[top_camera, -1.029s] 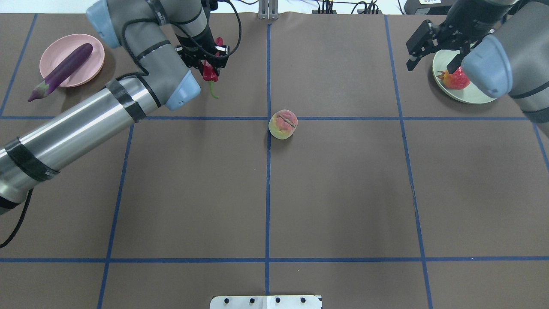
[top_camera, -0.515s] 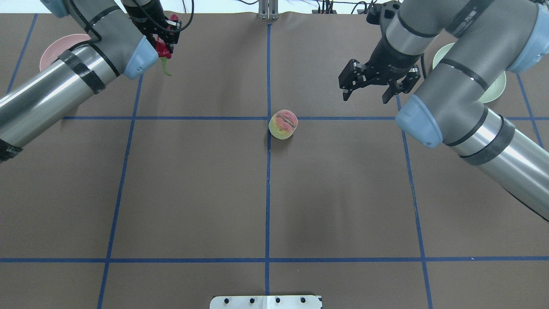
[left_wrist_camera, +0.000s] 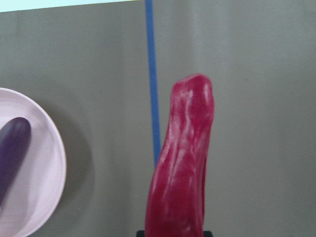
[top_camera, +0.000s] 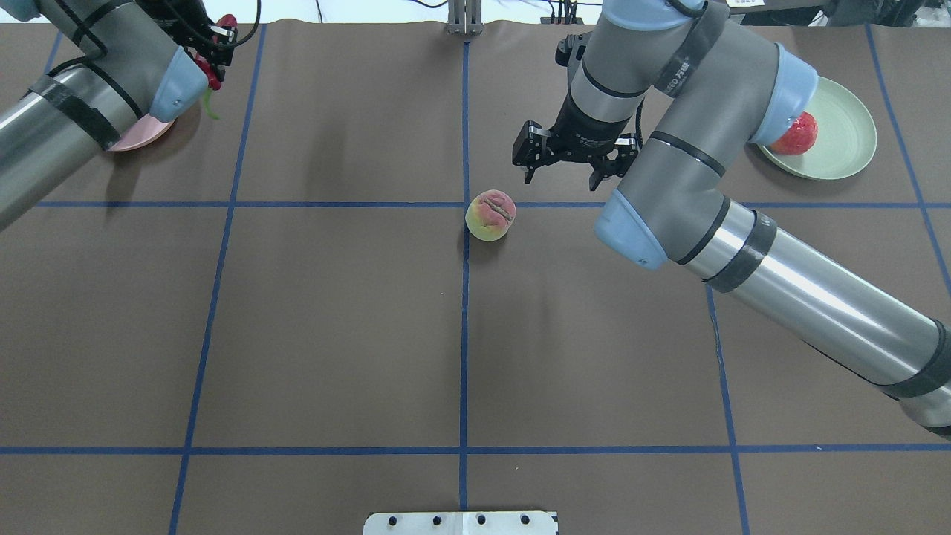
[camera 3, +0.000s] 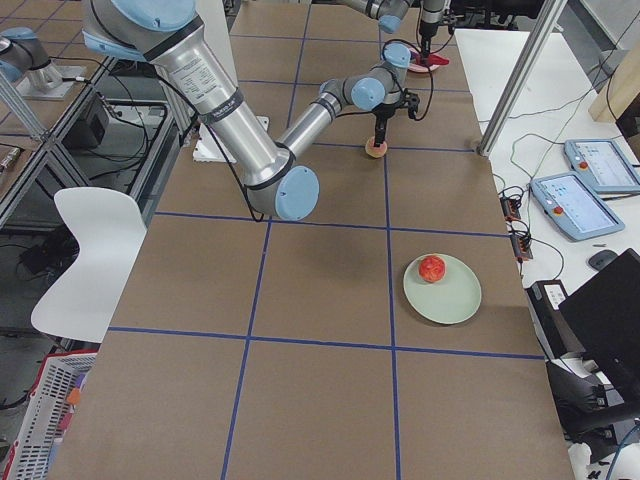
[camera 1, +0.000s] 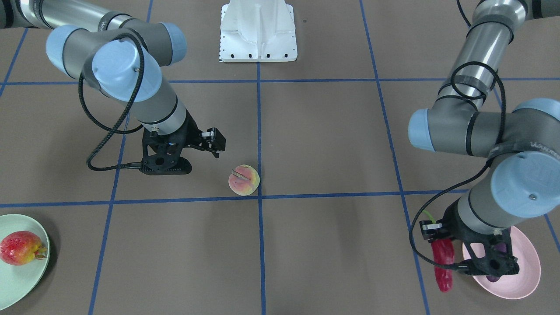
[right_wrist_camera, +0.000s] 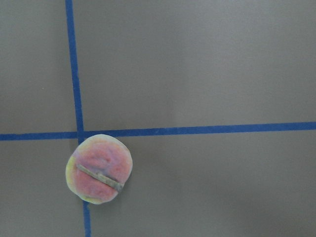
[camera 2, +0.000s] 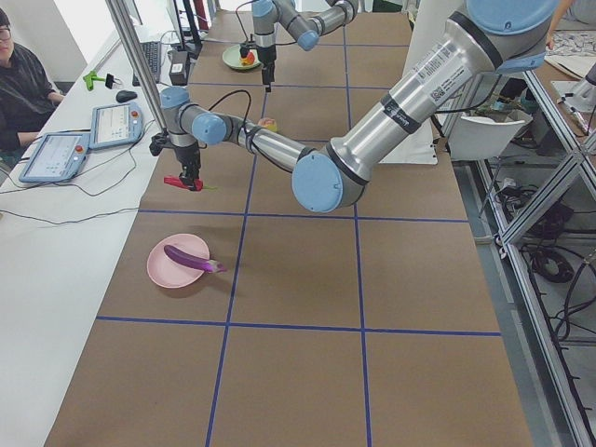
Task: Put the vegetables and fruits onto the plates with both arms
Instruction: 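Carry pepper toward pink plate with left gripper while right arm reaches toward peach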
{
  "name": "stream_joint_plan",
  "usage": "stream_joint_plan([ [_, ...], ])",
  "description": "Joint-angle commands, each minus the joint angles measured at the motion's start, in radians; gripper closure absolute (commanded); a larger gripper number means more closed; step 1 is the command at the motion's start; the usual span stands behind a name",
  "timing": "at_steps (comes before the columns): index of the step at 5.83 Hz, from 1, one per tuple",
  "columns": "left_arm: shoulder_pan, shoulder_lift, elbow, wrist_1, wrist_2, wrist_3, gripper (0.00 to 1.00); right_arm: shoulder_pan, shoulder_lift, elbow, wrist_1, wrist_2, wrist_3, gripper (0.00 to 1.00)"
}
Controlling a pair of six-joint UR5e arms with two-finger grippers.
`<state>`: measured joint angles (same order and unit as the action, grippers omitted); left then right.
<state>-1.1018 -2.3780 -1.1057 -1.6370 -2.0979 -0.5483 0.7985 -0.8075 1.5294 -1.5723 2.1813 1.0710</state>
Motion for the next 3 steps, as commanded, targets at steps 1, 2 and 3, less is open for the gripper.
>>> stream_joint_plan([
  [1, -0.019, 0.038, 0.001, 0.000, 0.059, 0.089, 1.00, -0.042, 0.069, -0.133, 0.128, -0.067, 0.050, 0.01],
  [2, -0.038, 0.054, 0.004, 0.002, 0.071, 0.152, 1.00, -0.082, 0.076, -0.158, 0.153, -0.156, 0.052, 0.01],
  [3, -0.043, 0.057, 0.006, 0.002, 0.072, 0.153, 1.00, -0.091, 0.091, -0.187, 0.203, -0.172, 0.052, 0.01],
])
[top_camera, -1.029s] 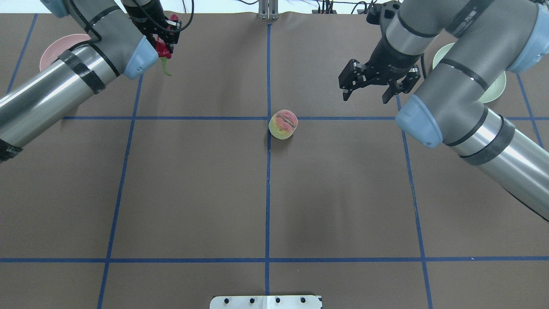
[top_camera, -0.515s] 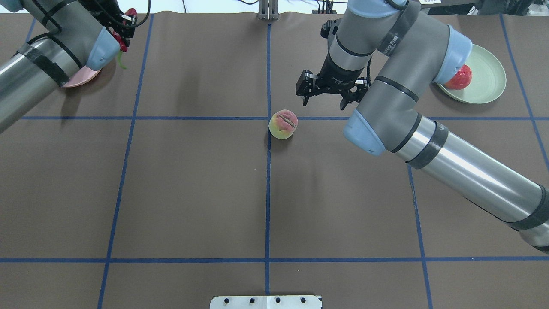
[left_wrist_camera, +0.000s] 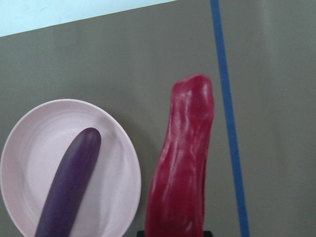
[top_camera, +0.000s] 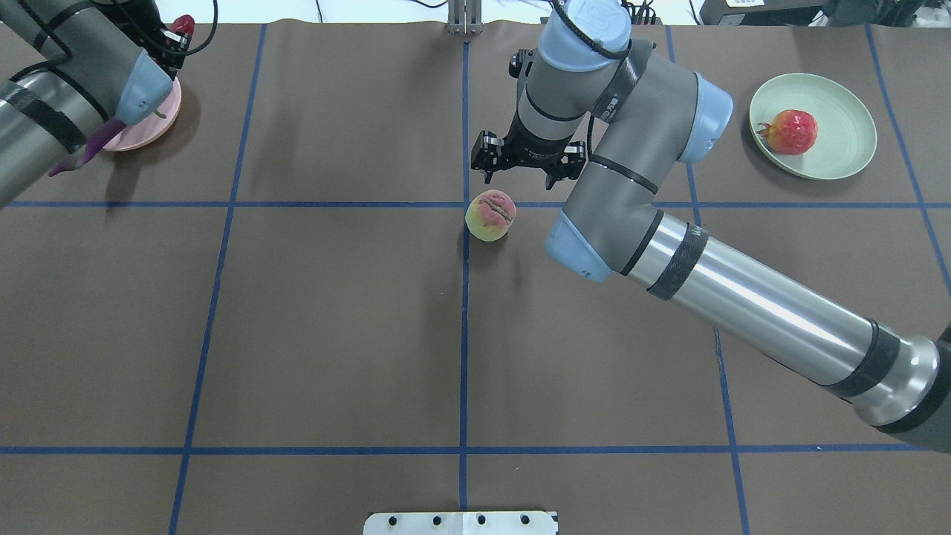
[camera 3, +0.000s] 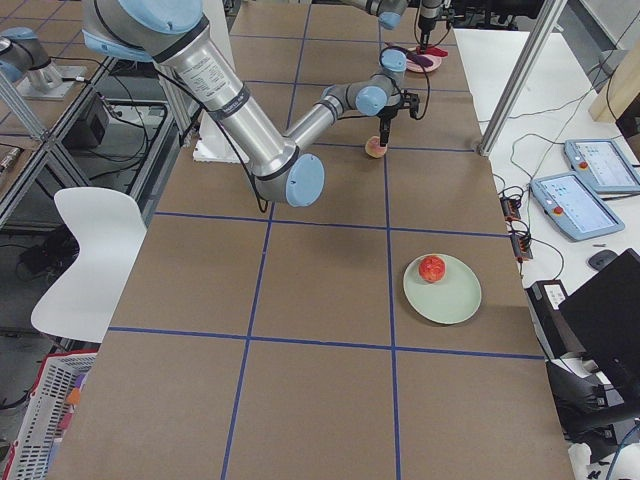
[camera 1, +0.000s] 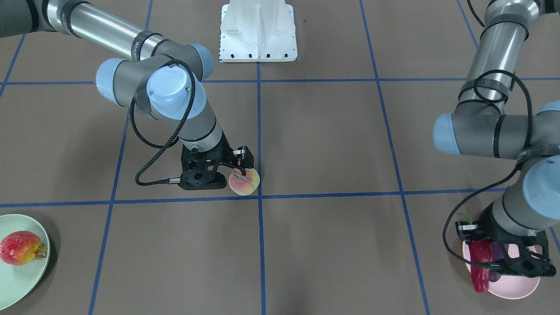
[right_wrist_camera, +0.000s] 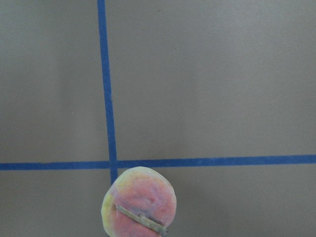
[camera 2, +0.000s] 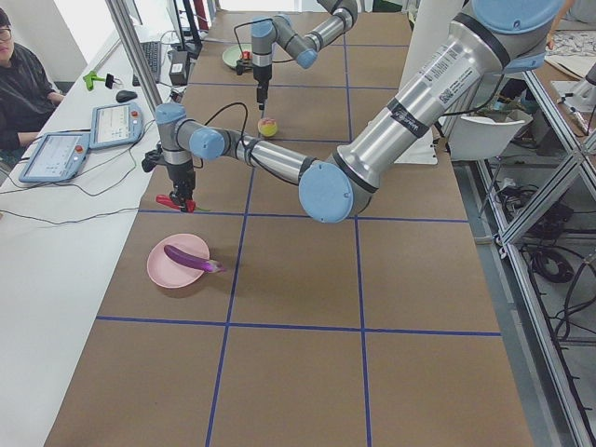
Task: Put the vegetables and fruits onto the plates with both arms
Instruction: 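Grasp the peach with right gripper while left gripper holds pepper over plate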
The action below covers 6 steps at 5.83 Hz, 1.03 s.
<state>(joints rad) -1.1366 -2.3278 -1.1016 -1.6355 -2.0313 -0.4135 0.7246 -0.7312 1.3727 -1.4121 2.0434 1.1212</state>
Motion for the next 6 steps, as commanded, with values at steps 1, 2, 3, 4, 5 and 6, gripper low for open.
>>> stream_joint_plan([
  [1, -0.009, 0.005, 0.006, 0.000, 0.005, 0.018, 1.00, -0.037, 0.016, -0.062, 0.083, -0.082, 0.003, 0.01],
  [2, -0.011, 0.007, 0.008, 0.000, 0.009, 0.018, 1.00, -0.050, 0.018, -0.069, 0.087, -0.091, 0.003, 0.01],
  [3, -0.009, 0.005, 0.011, 0.000, 0.011, 0.018, 1.00, -0.069, 0.029, -0.089, 0.090, -0.127, 0.002, 0.01],
  [4, -0.009, 0.005, 0.014, 0.000, 0.013, 0.018, 1.00, -0.080, 0.039, -0.098, 0.090, -0.131, -0.003, 0.01],
  [5, -0.009, 0.005, 0.014, 0.000, 0.011, 0.018, 1.00, -0.083, 0.038, -0.099, 0.088, -0.138, -0.011, 0.01],
  [6, -0.009, 0.005, 0.014, 0.000, 0.011, 0.018, 1.00, -0.106, 0.039, -0.119, 0.088, -0.204, -0.033, 0.01],
])
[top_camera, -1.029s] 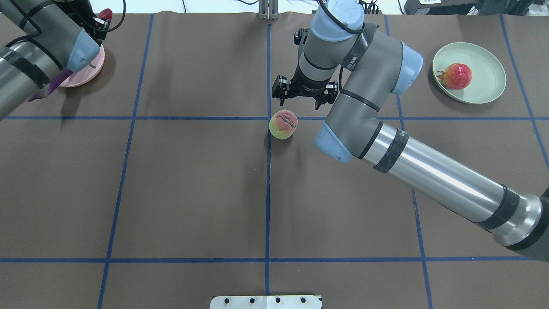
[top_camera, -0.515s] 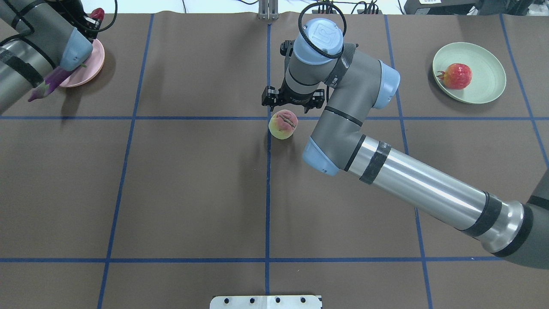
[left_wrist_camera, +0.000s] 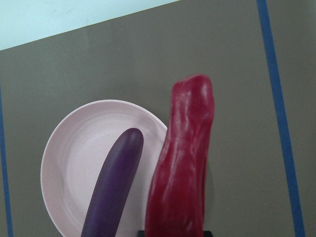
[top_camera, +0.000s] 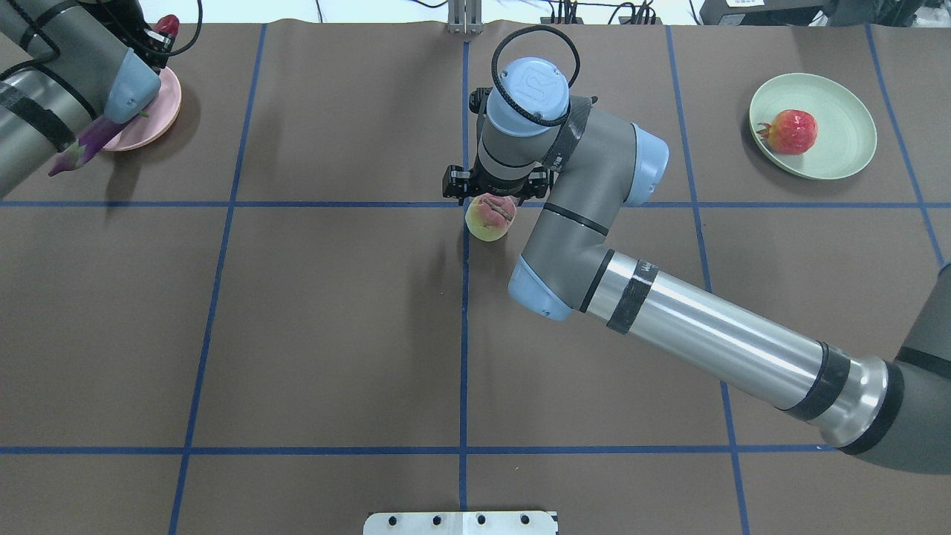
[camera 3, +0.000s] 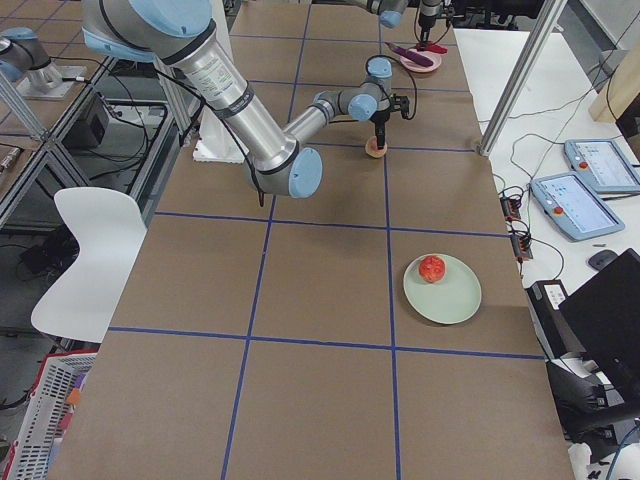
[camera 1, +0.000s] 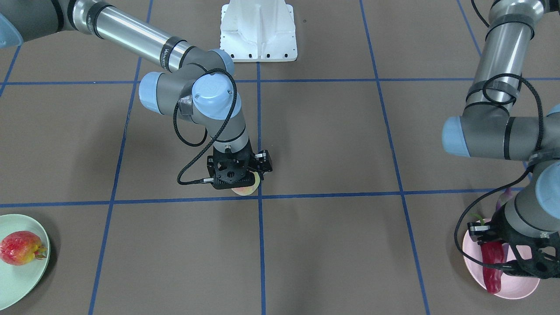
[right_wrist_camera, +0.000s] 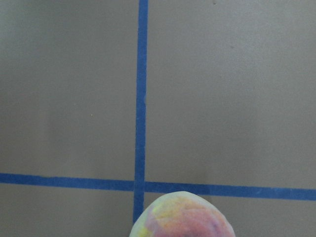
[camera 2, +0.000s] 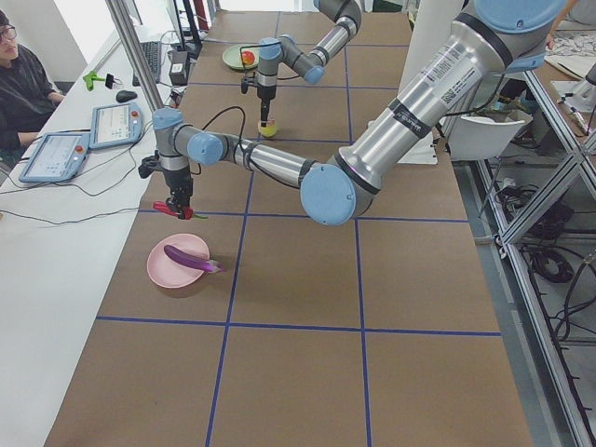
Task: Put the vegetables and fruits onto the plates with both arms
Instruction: 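Grasp the peach with right gripper while left gripper holds pepper over plate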
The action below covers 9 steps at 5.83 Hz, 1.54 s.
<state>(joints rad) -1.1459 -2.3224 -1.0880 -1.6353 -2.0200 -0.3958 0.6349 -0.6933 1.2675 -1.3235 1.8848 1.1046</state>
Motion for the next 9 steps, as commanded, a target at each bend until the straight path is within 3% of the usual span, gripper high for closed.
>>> stream_joint_plan([
  [1, 0.000, 0.000, 0.000, 0.000, 0.000, 0.000, 1.00, -0.017, -0.002, -0.014, 0.000, -0.049, -0.020, 0.01],
  [3, -0.001, 0.002, -0.003, 0.000, 0.000, 0.000, 1.00, -0.024, -0.003, -0.014, 0.000, -0.050, -0.022, 0.01],
  [4, -0.001, 0.000, -0.001, 0.000, 0.000, 0.000, 1.00, -0.024, -0.005, -0.016, 0.000, -0.052, -0.019, 0.37],
  [5, 0.003, 0.003, -0.001, 0.000, -0.002, 0.000, 1.00, -0.023, -0.005, -0.013, 0.000, -0.052, -0.020, 0.99],
  [6, 0.006, 0.012, -0.001, 0.000, 0.000, 0.000, 1.00, 0.004, -0.002, 0.012, 0.000, -0.039, -0.017, 1.00],
  [8, 0.012, 0.043, -0.001, -0.008, 0.003, 0.006, 1.00, 0.113, -0.002, 0.067, -0.012, 0.115, -0.022, 1.00],
  [9, 0.040, 0.079, 0.000, -0.012, 0.029, 0.009, 1.00, 0.161, -0.003, 0.081, -0.014, 0.138, -0.023, 1.00],
])
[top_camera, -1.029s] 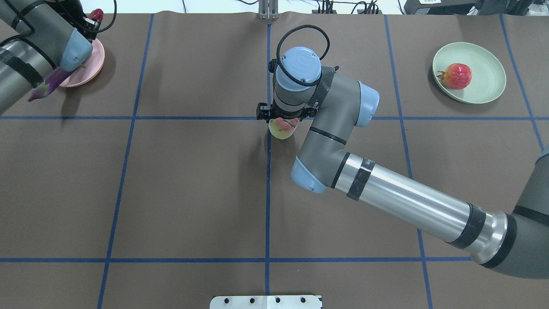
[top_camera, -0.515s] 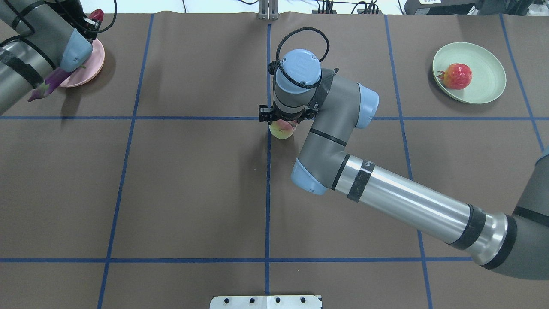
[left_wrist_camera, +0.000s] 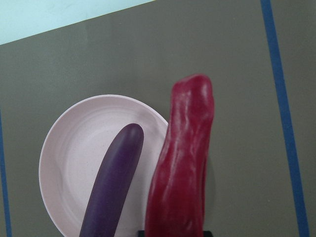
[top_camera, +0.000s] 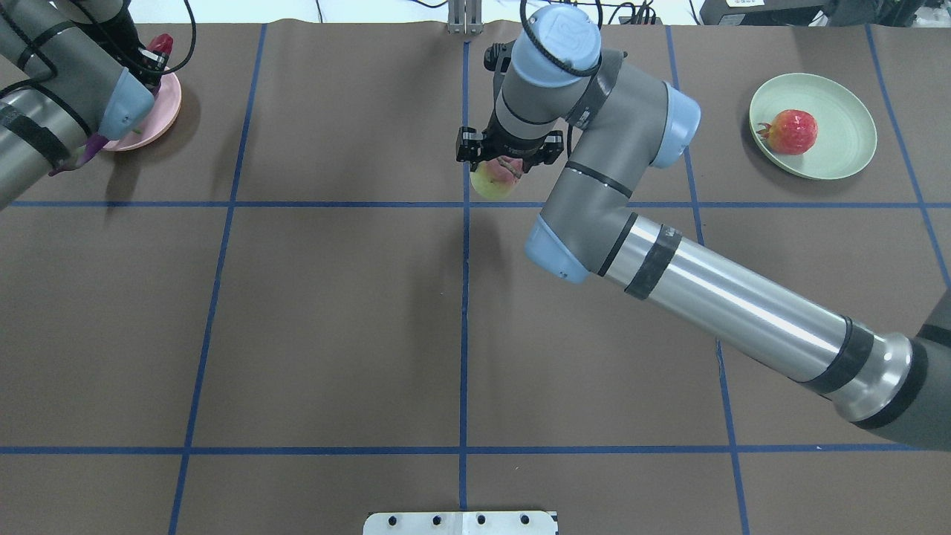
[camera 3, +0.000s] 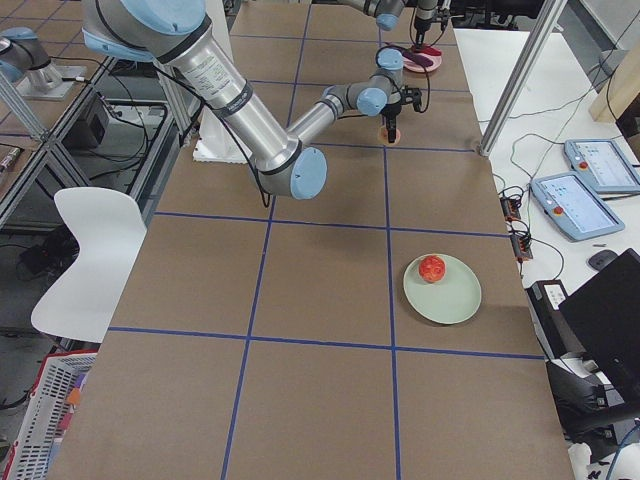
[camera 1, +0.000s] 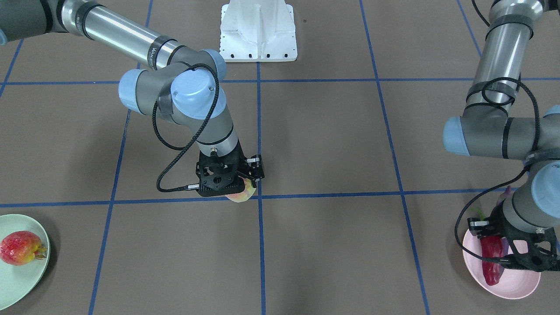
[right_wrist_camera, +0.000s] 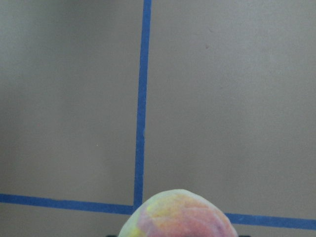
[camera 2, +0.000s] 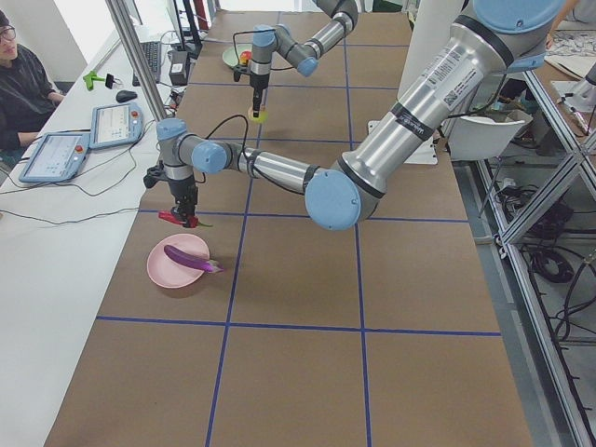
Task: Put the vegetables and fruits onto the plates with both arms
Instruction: 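Grasp the peach with right gripper while left gripper holds pepper over plate, then release pepper onto pink plate while right gripper carries peach to green plate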
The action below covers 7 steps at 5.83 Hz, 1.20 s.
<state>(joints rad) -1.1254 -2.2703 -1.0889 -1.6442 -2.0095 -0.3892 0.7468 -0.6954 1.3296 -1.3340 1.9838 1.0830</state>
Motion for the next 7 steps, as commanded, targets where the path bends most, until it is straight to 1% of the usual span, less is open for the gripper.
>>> stream_joint_plan([
  [1, 0.088, 0.035, 0.006, -0.002, 0.137, 0.004, 1.00, 0.066, 0.003, 0.025, -0.004, 0.041, 0.001, 1.00],
  [2, 0.101, 0.054, 0.007, -0.006, 0.162, 0.019, 1.00, 0.090, 0.007, 0.026, -0.005, 0.043, 0.002, 1.00],
  [3, 0.099, 0.054, 0.042, -0.005, 0.164, 0.108, 1.00, 0.107, 0.011, 0.031, -0.005, 0.046, 0.002, 1.00],
  [4, 0.069, 0.054, 0.056, -0.003, 0.166, 0.171, 1.00, 0.114, 0.011, 0.033, -0.005, 0.046, 0.002, 1.00],
  [5, 0.053, 0.052, 0.075, -0.008, 0.193, 0.187, 1.00, 0.115, 0.011, 0.039, -0.008, 0.047, 0.002, 1.00],
  [6, 0.055, 0.049, 0.087, -0.011, 0.199, 0.182, 0.54, 0.123, 0.011, 0.063, -0.049, 0.050, -0.002, 1.00],
  [7, 0.053, 0.046, 0.086, -0.034, 0.198, 0.178, 0.01, 0.146, 0.007, 0.074, -0.066, 0.065, -0.005, 1.00],
])
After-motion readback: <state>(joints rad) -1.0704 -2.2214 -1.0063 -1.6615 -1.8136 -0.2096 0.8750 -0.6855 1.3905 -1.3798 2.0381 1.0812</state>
